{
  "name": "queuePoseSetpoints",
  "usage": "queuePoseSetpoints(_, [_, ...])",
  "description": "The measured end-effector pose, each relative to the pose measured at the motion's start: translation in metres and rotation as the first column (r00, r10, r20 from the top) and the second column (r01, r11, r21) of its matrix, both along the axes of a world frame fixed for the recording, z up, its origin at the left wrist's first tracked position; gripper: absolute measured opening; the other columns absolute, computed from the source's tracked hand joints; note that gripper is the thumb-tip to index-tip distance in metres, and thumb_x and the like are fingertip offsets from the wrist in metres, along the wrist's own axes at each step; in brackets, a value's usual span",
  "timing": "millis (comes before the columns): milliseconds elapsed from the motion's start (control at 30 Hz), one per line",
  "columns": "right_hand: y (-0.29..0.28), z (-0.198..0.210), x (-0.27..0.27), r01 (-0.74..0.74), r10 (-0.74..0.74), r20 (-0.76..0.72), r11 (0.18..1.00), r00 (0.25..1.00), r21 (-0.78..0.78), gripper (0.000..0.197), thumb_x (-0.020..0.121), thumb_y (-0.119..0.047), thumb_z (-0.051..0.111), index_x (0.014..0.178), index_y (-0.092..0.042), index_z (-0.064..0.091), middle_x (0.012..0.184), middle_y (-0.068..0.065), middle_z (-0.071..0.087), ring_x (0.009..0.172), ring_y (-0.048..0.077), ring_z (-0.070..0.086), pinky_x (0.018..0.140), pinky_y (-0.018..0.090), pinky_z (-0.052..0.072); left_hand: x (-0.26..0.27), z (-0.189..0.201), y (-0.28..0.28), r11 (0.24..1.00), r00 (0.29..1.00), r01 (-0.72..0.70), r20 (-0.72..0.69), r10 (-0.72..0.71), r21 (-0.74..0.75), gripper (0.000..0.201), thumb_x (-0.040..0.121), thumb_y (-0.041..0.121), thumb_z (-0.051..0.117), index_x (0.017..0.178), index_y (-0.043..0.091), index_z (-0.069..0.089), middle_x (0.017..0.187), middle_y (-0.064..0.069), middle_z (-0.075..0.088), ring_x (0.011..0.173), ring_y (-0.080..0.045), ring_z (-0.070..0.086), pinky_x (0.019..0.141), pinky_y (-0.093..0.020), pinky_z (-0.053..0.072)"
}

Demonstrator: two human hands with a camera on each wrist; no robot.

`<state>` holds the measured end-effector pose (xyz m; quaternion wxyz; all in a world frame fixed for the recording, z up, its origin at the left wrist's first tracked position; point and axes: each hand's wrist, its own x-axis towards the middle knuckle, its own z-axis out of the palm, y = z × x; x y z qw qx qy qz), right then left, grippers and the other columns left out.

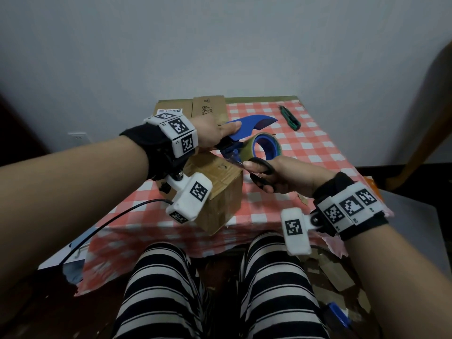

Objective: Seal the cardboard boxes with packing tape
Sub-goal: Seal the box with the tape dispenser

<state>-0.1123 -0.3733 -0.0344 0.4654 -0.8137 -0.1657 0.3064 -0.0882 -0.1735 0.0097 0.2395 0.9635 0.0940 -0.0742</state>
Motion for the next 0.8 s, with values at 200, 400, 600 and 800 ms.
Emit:
queuePoseSetpoints(200, [-0.007, -0.001, 0.002, 0.017, -0.018, 0.024, 0.999, 1.0, 0.046, 0.047, 0.068, -0.061, 0.068, 0.058, -0.017, 0.055, 0.052, 0.0, 0.045, 0.042, 0.01, 0.027, 0.045, 0.022, 0.017, 0.002, -0.002, 0.0, 0.997, 1.0, -0.023, -0.004, 0.023, -0.074, 0.078, 0.087, 0.07, 0.044, 0.102, -0.003, 0.065, 0.086, -0.015, 0.06, 0.072, -0.028, 0.054, 0.065, -0.031, 0.04])
queuePoseSetpoints(400, [-0.01, -0.004, 0.0, 0.022, -0.025, 0.081, 0.999, 0.996, 0.042, 0.046, 0.083, -0.048, 0.068, 0.048, -0.022, 0.052, 0.049, -0.001, 0.046, 0.041, 0.008, 0.028, 0.044, 0.022, 0.018, 0.005, -0.003, -0.001, 0.936, 0.998, -0.064, -0.008, 0.065, -0.345, 0.07, 0.083, 0.07, 0.05, 0.096, 0.002, 0.064, 0.093, -0.02, 0.068, 0.078, -0.032, 0.061, 0.076, -0.042, 0.052])
queuePoseSetpoints(600, [-0.006, -0.008, 0.001, 0.05, -0.046, 0.032, 0.99, 0.998, -0.135, 0.049, 0.084, -0.063, 0.059, 0.07, -0.017, 0.055, 0.064, 0.002, 0.057, 0.05, 0.011, 0.035, 0.048, 0.021, 0.028, 0.0, 0.0, 0.004, 0.903, 0.994, -0.1, 0.007, 0.113, -0.419, 0.05, 0.096, 0.056, 0.041, 0.095, 0.008, 0.053, 0.097, -0.013, 0.064, 0.083, -0.024, 0.066, 0.08, -0.033, 0.057])
queuePoseSetpoints(800, [-0.009, -0.019, 0.007, 0.284, -0.198, 0.253, 0.885, 0.947, -0.369, 0.048, 0.085, -0.055, 0.066, 0.079, -0.007, 0.067, 0.058, -0.003, 0.053, 0.046, 0.009, 0.039, 0.032, 0.012, 0.027, 0.036, -0.034, 0.036, 0.852, 0.982, -0.177, -0.028, 0.188, -0.493, 0.133, 0.018, 0.101, 0.051, 0.115, 0.011, 0.062, 0.116, -0.019, 0.067, 0.092, -0.031, 0.065, 0.091, -0.041, 0.047])
